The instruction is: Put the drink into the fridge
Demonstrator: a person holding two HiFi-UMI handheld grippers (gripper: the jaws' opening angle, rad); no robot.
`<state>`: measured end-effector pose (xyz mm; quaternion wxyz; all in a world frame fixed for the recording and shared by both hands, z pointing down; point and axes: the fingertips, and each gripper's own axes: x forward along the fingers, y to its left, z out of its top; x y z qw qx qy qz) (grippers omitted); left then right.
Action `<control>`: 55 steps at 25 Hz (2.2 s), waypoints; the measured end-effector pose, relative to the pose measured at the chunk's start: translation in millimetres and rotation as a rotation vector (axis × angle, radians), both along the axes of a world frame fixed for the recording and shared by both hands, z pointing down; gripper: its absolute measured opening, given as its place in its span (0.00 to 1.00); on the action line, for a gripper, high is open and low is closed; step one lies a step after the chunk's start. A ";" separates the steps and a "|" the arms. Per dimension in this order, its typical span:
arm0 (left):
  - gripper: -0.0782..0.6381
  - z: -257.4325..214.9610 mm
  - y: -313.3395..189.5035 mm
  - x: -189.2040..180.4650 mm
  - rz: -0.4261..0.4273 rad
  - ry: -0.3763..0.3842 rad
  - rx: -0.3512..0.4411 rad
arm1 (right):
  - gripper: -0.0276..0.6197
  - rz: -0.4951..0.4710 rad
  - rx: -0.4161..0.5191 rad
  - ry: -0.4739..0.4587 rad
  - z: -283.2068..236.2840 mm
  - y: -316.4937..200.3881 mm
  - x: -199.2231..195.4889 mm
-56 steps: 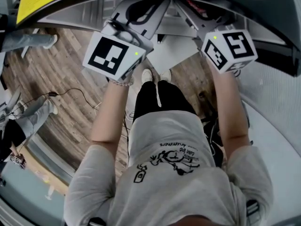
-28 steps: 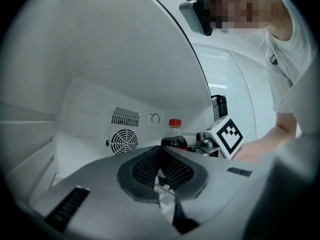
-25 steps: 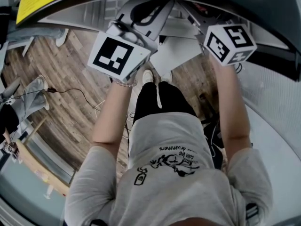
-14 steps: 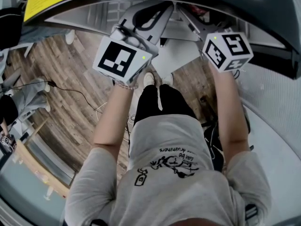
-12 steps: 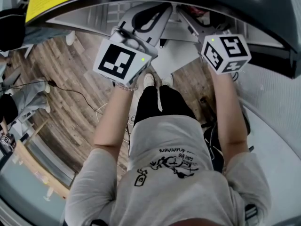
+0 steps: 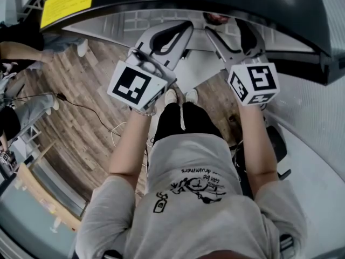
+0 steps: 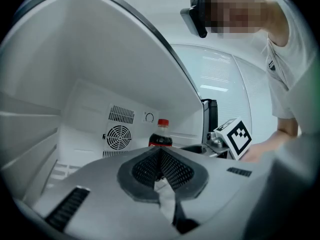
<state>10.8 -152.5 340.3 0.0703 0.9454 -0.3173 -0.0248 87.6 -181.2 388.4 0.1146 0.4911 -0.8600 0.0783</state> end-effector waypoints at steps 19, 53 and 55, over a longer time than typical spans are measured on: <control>0.11 -66.2 66.6 -13.8 0.096 0.062 -0.046 | 0.17 -0.151 0.065 -0.083 -96.0 71.7 -20.4; 0.11 -157.0 147.7 -6.9 0.164 0.137 -0.002 | 0.10 -0.320 0.114 -0.157 -197.7 151.3 -53.4; 0.11 -158.6 148.6 -7.4 0.161 0.136 0.001 | 0.10 -0.324 0.116 -0.152 -198.0 151.5 -54.3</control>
